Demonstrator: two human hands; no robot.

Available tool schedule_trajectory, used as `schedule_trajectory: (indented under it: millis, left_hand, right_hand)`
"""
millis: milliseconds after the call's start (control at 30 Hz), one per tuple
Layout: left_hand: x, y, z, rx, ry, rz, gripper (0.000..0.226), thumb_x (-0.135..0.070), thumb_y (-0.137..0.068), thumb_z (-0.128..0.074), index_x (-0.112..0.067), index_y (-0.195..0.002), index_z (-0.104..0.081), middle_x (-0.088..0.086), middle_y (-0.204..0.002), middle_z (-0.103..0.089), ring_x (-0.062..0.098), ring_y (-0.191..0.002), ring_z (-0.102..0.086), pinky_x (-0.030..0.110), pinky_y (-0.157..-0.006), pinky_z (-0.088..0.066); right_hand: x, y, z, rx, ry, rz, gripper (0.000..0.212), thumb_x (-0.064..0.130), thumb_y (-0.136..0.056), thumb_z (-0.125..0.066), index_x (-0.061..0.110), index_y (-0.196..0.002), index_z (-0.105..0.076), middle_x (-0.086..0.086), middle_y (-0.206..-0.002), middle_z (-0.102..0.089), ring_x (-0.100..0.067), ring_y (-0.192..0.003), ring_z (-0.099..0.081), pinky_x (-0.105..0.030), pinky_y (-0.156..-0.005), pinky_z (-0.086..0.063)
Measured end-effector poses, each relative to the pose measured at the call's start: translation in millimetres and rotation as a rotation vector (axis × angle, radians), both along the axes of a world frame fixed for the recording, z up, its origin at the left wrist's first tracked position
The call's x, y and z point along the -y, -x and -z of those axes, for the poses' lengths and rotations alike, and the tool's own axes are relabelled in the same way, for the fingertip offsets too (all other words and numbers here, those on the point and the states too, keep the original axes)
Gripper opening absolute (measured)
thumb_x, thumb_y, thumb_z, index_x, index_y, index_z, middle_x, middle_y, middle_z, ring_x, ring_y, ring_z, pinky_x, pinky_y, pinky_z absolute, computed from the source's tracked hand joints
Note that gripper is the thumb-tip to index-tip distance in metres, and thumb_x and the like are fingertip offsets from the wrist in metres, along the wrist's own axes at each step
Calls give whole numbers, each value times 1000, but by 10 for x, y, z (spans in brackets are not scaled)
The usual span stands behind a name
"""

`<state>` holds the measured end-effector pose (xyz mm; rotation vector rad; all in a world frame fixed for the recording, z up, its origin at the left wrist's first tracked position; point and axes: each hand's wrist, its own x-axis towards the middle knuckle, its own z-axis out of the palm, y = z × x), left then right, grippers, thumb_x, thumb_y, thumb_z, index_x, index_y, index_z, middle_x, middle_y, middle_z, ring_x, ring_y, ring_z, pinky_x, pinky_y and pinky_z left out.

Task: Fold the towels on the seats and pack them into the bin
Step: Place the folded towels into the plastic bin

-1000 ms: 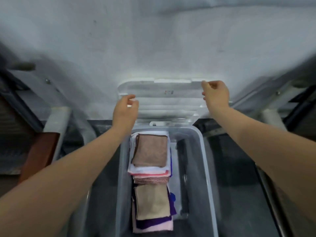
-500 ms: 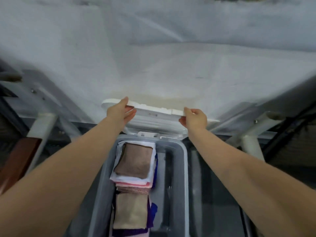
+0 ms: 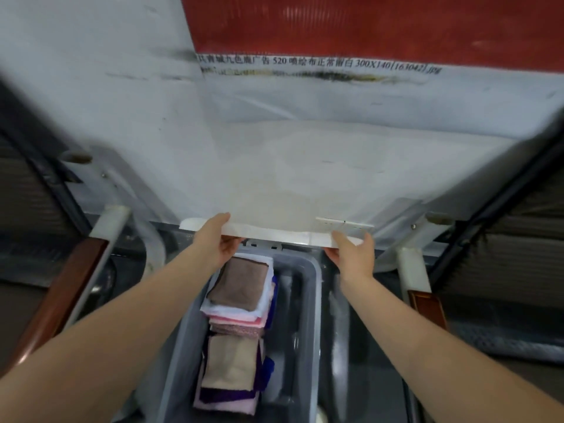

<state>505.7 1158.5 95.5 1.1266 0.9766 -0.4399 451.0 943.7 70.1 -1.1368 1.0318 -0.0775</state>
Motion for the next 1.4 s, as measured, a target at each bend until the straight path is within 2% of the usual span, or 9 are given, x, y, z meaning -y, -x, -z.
schedule_trajectory:
  millis: [133,233,300,467,633,933,1067,1233,1400]
  left_hand:
    - [-116,390,-119,47,24,-65,27,-21,-90,-64,-9,-111,-52,8,-87,-58,17,-69,-56,16,-39,-47]
    - [-269,696,-138,76,16,-57,33,-22,-86,-67,-12,-115,-54,5,-89,-60,16,-70,-57,18,-41,-48]
    - [-388,957,-122,82,5,-15,30,-23,-86,-66,-12,-111,-56,5,-86,-60,16,-66,-55,16,-40,-46]
    - [-805,1772,-58,76,49,76,27,-28,-87,-66,-14,-108,-59,3,-84,-63,13,-55,-61,19,-45,-47]
    - [-1365,2535,174,-1,12,-77,50,-36,-84,-71,-13,-126,-56,6,-114,-67,21,-87,-67,27,-53,-55]
    - [-1700,3179,1252,-250,-136,72,46,-34,-77,-78,-13,-113,-60,8,-107,-68,24,-79,-69,33,-72,-59]
    - [-1627,3420,1794,-324,-143,120,45,-36,-78,-76,-14,-111,-55,12,-110,-66,27,-75,-70,23,-41,-53]
    - [-1499,3759,2409,-375,-116,99,40,-25,-86,-68,-10,-120,-54,10,-114,-62,25,-86,-67,24,-41,-53]
    - [-1520,4076,2732,-317,-267,41,79,-32,-63,-79,1,-125,-44,18,-117,-62,31,-88,-68,45,-68,-61]
  right_hand:
    - [-4,396,-122,-98,-75,81,100,28,-73,-82,20,-152,-20,-10,-136,-50,-30,-113,-59,-42,-89,-55]
    - [30,728,-182,-143,-200,172,63,22,-79,-78,5,-132,-48,-13,-125,-58,-23,-94,-63,-32,-69,-56]
    - [-9,985,-196,-168,-225,129,39,11,-83,-73,0,-117,-57,-16,-121,-62,-24,-89,-63,-33,-72,-57]
    - [-324,1703,-230,-172,-156,25,35,-1,-86,-64,-8,-119,-55,-18,-107,-63,-22,-75,-61,-35,-73,-56]
    - [-744,2446,-136,-224,-66,-87,33,-2,-85,-65,-11,-115,-56,-21,-115,-63,-29,-85,-63,-40,-82,-54]
    - [-1131,3169,1014,-490,89,-146,44,10,-86,-66,-3,-126,-53,-11,-108,-58,-23,-94,-56,-33,-95,-49]
    - [-1024,3354,1611,-528,121,-191,45,9,-83,-71,-1,-124,-54,-14,-114,-60,-24,-93,-57,-40,-97,-50]
    - [-939,3631,2235,-574,133,-175,47,11,-77,-75,6,-121,-58,-11,-117,-64,-29,-103,-63,-43,-97,-51]
    - [-1011,3972,2457,-531,214,-107,48,15,-75,-73,16,-122,-61,-10,-118,-62,-25,-99,-62,-38,-97,-50]
